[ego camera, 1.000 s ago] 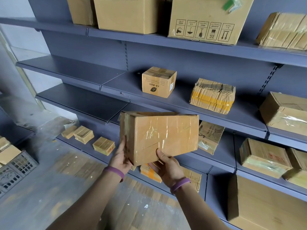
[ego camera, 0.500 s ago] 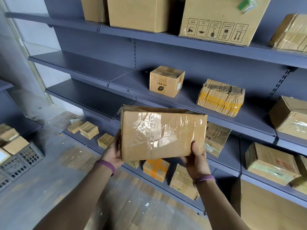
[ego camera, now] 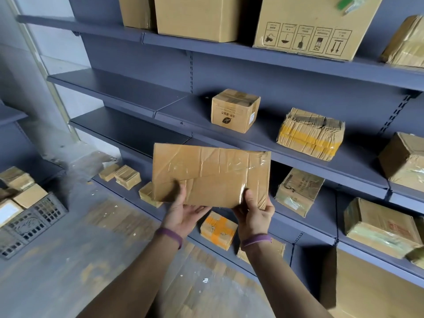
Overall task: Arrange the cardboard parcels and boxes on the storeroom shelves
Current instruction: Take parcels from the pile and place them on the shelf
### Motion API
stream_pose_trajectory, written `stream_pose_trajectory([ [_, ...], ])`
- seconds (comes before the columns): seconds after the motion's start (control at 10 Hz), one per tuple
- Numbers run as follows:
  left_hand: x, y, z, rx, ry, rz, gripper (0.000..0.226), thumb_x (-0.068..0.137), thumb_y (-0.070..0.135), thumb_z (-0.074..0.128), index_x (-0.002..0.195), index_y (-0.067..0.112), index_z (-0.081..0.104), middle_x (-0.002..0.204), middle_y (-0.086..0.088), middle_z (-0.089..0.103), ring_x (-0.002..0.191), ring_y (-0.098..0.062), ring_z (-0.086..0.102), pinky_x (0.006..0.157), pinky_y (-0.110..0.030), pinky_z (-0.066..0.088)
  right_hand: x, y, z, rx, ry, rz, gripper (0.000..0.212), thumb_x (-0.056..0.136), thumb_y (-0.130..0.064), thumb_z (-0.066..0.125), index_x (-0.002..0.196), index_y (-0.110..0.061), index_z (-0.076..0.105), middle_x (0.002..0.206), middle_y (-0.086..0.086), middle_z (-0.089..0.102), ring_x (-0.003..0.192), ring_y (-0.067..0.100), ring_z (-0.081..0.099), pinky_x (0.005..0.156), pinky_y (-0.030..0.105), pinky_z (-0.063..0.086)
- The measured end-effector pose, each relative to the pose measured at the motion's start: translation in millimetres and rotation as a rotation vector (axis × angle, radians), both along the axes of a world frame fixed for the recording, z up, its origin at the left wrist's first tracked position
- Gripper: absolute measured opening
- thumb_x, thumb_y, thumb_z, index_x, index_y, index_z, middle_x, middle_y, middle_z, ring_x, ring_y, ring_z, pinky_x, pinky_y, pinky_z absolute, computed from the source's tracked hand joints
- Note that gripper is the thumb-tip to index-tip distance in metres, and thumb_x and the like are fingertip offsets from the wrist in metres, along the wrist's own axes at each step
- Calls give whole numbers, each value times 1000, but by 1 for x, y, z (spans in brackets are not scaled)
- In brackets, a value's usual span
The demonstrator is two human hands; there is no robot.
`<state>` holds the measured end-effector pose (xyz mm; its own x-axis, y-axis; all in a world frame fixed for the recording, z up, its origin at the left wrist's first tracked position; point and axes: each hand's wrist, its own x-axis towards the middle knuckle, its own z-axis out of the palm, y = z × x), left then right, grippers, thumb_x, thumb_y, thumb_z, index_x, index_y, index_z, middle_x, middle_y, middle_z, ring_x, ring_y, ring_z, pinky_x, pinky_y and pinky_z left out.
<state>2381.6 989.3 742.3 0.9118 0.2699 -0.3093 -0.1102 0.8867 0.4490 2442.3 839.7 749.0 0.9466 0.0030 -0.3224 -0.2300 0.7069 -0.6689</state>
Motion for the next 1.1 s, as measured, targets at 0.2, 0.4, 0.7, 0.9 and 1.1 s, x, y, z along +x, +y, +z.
stream_pose_trajectory([
  [0.2,5,1,-5,-99,148,172,56,87,30,73,133,13,46,126,-16,60,116,-37,55,106,-61,44,-9,1,-2,-12,28,192,65,85,-20,75,138,-21,37,136,20,53,95,30,68,64,40,62],
  [0.4,-4,23,2,-66,153,170,39,90,36,69,115,11,52,120,-15,63,109,-35,58,100,-58,48,3,-26,-9,745,505,230,55,101,-58,39,151,-56,16,157,30,21,134,52,40,114,65,22],
  [0.7,-9,25,1,31,226,129,41,89,38,71,120,15,57,117,-12,69,109,-30,63,81,-46,54,33,-39,-18,-31,28,535,97,63,-64,82,144,-22,49,135,14,61,111,35,63,86,57,52],
  [0.9,-5,29,3,26,248,99,49,89,50,67,121,15,59,119,-14,69,112,-32,62,93,-49,52,27,-35,-19,84,-36,512,61,75,-32,76,129,-12,55,113,10,68,96,24,71,59,38,63],
  [1.1,-6,20,1,167,236,-43,56,82,38,71,132,16,58,126,-18,68,121,-35,60,105,-54,48,11,-5,-16,8,-50,421,35,74,-15,73,103,-16,54,104,11,70,87,26,71,59,41,62],
])
